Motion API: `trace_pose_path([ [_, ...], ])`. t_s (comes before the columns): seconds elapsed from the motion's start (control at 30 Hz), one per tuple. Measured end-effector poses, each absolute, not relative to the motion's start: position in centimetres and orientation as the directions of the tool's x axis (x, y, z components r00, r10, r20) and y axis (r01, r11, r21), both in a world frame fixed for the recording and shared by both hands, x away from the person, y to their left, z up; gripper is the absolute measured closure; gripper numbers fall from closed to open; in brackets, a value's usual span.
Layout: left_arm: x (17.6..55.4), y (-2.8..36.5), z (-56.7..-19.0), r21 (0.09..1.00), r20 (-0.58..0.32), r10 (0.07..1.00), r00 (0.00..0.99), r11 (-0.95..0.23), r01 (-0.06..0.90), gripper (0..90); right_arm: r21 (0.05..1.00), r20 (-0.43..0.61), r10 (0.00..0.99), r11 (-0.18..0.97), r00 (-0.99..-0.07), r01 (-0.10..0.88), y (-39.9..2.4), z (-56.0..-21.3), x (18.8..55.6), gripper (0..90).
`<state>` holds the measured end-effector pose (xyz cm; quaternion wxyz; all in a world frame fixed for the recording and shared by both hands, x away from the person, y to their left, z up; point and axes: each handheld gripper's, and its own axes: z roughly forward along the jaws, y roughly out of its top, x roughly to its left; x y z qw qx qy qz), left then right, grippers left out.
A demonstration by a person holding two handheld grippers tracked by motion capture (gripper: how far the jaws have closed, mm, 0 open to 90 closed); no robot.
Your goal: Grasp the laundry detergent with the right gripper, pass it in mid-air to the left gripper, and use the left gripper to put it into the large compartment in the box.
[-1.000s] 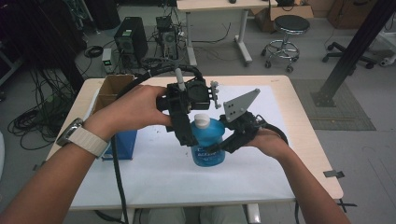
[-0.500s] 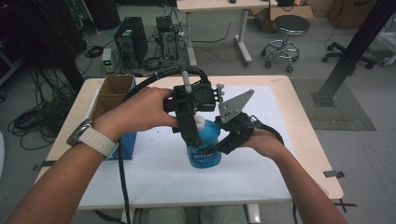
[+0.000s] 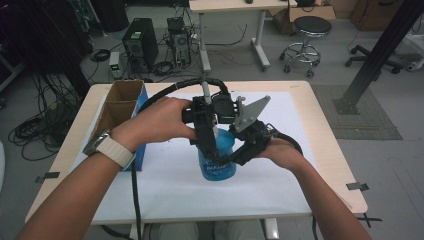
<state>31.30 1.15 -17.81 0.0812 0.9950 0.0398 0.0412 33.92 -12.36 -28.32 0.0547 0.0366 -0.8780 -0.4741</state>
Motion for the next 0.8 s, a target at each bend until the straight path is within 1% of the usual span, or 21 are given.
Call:
trace_pose_path([
  [0.2, 31.36, 1.13, -17.98, 0.161, 0.074, 0.080, 0.994, -0.985, 0.067, 18.3, 0.837, 0.064, -0.113, 0.548, -0.992, -0.008, -12.46, -28.31, 33.99, 44.4],
  [0.6, 31.43, 1.18, -18.05, 0.154, 0.072, 0.085, 0.994, -0.985, 0.073, 23.3, 0.838, 0.067, -0.114, 0.546, -0.991, -0.007, -12.39, -28.41, 34.07, 44.4],
  [0.77, 31.43, 1.14, -18.13, 0.147, 0.071, 0.081, 0.994, -0.987, 0.070, 27.6, 0.839, 0.065, -0.114, 0.544, -0.991, -0.007, -12.39, -28.41, 34.09, 44.4],
  [0.8, 31.43, 1.13, -18.12, 0.147, 0.070, 0.082, 0.994, -0.987, 0.071, 29.8, 0.838, 0.065, -0.113, 0.545, -0.991, -0.008, -12.39, -28.41, 34.08, 44.4],
])
